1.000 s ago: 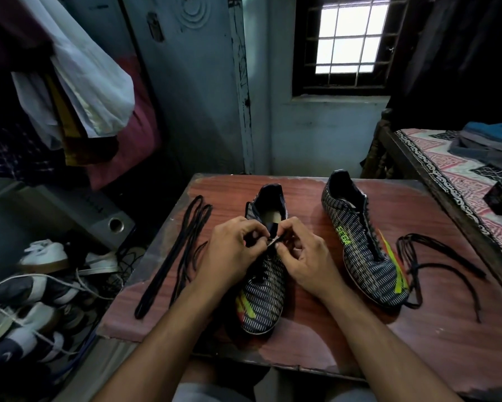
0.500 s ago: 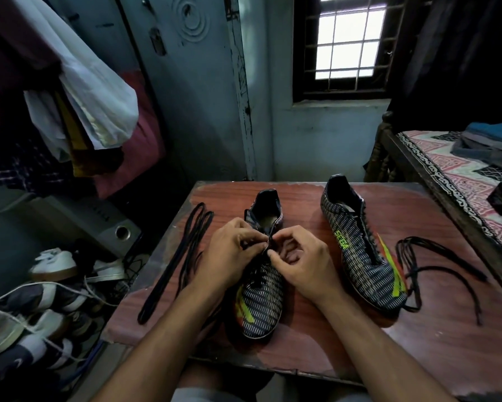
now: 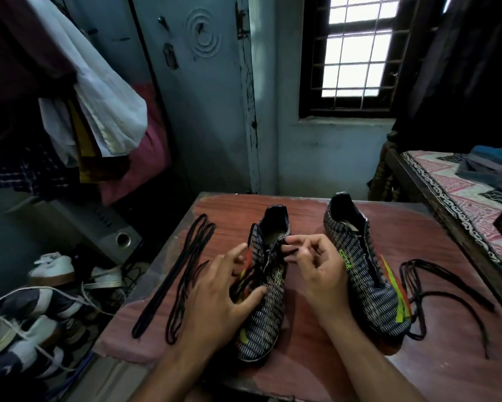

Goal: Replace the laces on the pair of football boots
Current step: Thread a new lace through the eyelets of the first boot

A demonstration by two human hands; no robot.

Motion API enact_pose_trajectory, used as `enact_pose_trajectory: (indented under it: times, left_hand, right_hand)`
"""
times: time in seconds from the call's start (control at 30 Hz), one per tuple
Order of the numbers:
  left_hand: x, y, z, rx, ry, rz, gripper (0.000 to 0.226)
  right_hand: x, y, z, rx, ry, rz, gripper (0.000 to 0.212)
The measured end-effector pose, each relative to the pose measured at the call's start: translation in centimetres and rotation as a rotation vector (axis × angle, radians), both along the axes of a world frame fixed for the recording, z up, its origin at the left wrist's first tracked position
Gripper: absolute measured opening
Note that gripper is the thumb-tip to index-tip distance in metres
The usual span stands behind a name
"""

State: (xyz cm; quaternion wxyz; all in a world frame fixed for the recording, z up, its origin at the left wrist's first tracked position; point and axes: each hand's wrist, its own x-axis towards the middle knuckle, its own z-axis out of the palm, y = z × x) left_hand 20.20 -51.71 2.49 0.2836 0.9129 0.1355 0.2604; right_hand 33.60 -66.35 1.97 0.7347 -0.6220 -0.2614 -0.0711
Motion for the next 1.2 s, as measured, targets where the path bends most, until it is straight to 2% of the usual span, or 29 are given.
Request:
enact_pose_trajectory:
  times: [0.13, 0.3, 0.33, 0.4, 0.47, 0.53, 0.67, 0.73, 0.8, 0.9, 1.03, 1.13, 1.2]
  left_hand:
    - [-1.1, -0.6, -0.5, -0.056, 0.017, -0.002, 0.084]
    - [-1.3, -1.0, -1.4, -0.136, -0.034, 0.037, 0.082]
    - [-1.3, -1.0, -1.4, -0.127, -0.032, 0.046, 0.082]
    - [-1.3, -1.2, -1.3, -0.087, -0.019, 0.062, 0.082]
    - [-1.4, -1.2, -1.3, -0.057, 0.000, 0.082, 0.079]
    - [-1.4, -1.2, -1.3, -0.049, 0.021, 0.095, 0.079]
    - [-1.3, -1.1, -1.2, -0.037, 0.048, 0.106, 0.080]
    - [-1.2, -1.0, -1.2, -0.026, 0.061, 0.114, 0.081]
    - [-1.2, -1.1, -1.3, -0.014, 0.074, 0.133, 0.083]
    - [-1.2, -1.3, -1.1, 0.019, 0.091, 0.154, 0.085]
    - [-1.3, -1.4, -1.0, -0.016, 0.078, 0.120, 0.080]
    - [-1.4, -1.4, -0.9, -0.081, 0.057, 0.093, 0.082]
    - [-1.4, -1.4, -0.9, -0.082, 0.056, 0.089, 0.084]
  right_hand:
    - [-0.3, 0.1, 1.1, 0.183, 0.193, 0.100, 0.009]
    - [-0.1, 0.3, 0.9, 0.200, 0.274, 0.046, 0.007]
    - [0.1, 0.1, 0.6, 0.130, 0.216, -0.008, 0.007]
    - [0.2, -0.3, 0.2, -0.118, -0.054, -0.130, 0.008]
    - [-0.4, -0.3, -0.1, -0.379, -0.286, -0.138, 0.010]
    - [-0.9, -0.3, -0.3, -0.546, -0.315, -0.078, 0.015]
    - [-0.3, -1.3, -0.6, -0.572, -0.369, -0.098, 0.009]
    - [0.0, -1.5, -0.6, -0.545, -0.400, -0.136, 0.009]
    - [0.0, -1.5, -0.5, -0.484, -0.397, -0.211, 0.017]
    - [-0.2, -1.1, 0.2, -0.232, -0.167, -0.181, 0.022]
    - [-1.4, -0.6, 1.2, 0.150, 0.186, 0.057, 0.025]
    - [-1.8, -0.6, 1.4, 0.214, 0.352, 0.076, 0.026]
    - [-1.6, -1.1, 1.1, 0.100, 0.272, -0.009, 0.026]
